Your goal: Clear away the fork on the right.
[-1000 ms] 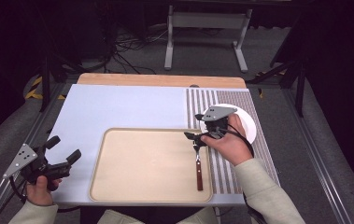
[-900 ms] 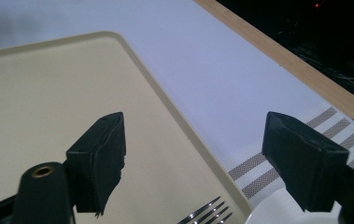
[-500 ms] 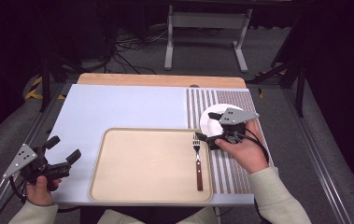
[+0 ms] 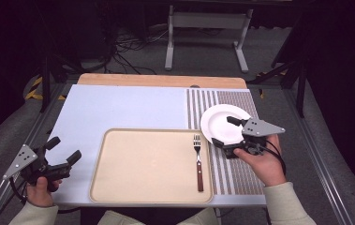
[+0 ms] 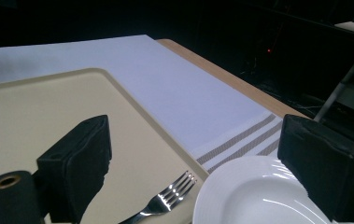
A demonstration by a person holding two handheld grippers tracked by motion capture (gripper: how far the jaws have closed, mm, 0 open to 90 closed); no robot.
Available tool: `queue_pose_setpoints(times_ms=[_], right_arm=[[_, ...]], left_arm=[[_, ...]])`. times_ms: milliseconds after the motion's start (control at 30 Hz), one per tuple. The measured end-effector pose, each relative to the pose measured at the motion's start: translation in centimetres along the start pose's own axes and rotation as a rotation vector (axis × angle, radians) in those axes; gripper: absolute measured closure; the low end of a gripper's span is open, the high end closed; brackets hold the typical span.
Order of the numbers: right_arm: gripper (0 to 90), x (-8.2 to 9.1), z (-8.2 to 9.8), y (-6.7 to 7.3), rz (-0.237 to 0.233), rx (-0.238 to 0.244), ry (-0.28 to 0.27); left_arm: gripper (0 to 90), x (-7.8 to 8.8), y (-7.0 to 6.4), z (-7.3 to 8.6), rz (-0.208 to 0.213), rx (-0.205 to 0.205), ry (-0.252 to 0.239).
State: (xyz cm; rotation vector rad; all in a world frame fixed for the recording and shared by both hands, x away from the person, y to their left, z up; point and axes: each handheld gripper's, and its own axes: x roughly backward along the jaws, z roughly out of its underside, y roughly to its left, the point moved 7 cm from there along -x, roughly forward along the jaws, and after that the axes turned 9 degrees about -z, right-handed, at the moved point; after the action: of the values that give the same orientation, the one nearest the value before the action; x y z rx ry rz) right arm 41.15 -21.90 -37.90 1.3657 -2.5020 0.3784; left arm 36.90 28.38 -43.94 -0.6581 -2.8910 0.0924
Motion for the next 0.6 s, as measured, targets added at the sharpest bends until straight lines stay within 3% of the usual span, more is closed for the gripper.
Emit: queue_pose_setpoints(times_ms=[300,600], right_arm=[[8.9,2.6,2.5,-0.5,0.039,-0.029,-0.038],[8.2,3.9,4.5,-0.7,0.058,-0.073,-0.063]], left_arm=[[1.7,-0.1,0.0,0.0,0.003,0.003,-0.005],[1.6,-0.1,0.0,0.1,0.005,0.007,-0.005]])
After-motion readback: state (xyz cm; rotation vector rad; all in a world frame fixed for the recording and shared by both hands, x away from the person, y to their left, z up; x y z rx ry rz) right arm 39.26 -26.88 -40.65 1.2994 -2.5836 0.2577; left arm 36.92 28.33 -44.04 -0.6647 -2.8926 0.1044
